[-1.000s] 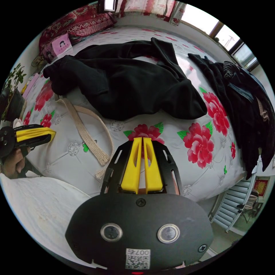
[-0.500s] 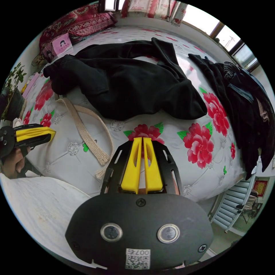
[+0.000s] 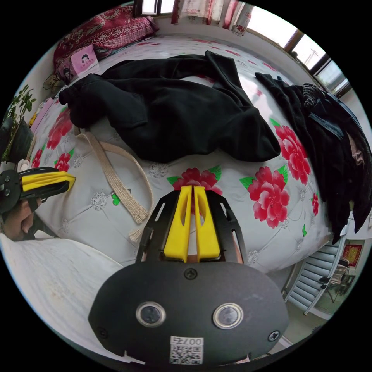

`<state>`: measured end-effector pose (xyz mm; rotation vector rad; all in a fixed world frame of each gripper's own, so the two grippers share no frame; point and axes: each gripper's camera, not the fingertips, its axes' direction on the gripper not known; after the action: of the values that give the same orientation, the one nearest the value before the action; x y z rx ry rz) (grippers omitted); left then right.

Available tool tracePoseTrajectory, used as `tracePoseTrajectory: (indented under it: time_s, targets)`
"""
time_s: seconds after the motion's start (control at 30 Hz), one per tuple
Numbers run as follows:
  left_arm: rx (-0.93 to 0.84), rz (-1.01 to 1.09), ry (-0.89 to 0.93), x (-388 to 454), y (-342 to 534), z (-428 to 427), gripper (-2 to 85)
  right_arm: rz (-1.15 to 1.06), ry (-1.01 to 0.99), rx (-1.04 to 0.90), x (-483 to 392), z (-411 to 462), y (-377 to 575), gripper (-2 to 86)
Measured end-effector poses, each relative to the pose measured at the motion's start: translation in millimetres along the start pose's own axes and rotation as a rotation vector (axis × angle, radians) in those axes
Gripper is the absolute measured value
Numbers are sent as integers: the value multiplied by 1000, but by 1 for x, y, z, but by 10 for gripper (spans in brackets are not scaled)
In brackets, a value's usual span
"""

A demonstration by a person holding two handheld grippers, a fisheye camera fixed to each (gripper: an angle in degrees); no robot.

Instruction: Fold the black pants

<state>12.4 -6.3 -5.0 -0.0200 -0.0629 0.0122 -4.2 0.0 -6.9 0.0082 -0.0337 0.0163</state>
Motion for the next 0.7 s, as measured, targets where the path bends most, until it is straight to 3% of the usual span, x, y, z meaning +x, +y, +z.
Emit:
tracePoseTrajectory:
  time_s: [0.7]
  targets:
    - [3,-4,4,4,1,-2,-10,7,-10,5,6,0,-6,-3]
